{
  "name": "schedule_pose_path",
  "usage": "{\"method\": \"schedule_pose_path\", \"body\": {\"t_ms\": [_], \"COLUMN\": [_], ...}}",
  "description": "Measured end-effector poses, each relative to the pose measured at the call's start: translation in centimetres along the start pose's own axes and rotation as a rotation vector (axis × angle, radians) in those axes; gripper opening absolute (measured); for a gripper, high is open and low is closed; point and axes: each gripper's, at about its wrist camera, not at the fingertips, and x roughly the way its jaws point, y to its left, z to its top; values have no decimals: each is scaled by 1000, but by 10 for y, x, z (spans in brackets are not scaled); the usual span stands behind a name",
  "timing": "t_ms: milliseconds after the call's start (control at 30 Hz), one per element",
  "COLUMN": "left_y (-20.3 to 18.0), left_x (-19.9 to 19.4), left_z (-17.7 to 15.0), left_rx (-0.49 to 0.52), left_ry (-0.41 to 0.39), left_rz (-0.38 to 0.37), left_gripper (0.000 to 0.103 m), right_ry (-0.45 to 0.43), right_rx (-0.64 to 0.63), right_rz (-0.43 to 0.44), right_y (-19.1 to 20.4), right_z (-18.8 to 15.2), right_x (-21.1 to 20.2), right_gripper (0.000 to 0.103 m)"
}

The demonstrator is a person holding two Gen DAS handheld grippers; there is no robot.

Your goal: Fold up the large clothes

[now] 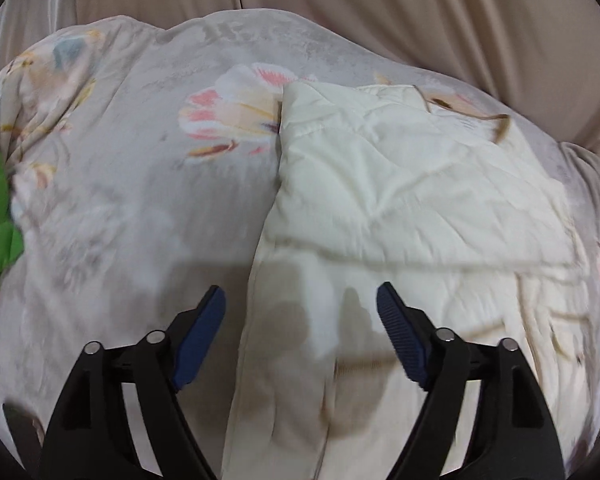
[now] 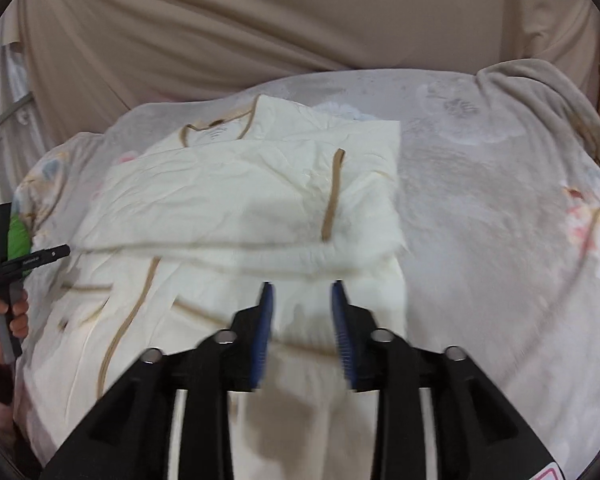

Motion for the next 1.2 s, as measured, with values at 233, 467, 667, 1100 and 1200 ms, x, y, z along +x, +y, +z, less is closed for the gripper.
{"method": "schedule_pose_path", "body": {"t_ms": [233,467,667,1100,1200], "left_y": [33,50,36,33,36], "left_x": [-59,-64,-63,-101,-133], "left_z": [-92,-151,-154,-151,-148], "left_rx": [-72,-196,-202,-209,-215], "left_ry": [124,190,148,-14,-95], "left_rz": [-108,-169,-263,-354,-412], "left_gripper": [90,90,87,15,11], "right_ry": [49,69,75,-76,-183], "right_rx": [14,140,193,255,204], "right_rz": [-7,139,202,192,212], "right_y": [-31,-28,-14,-17,-9], "right_z": [-113,-176,-174,-159,-155], "right_x": [-70,-81,-61,-84,-123], "right_gripper": [62,64,65,3,2]}}
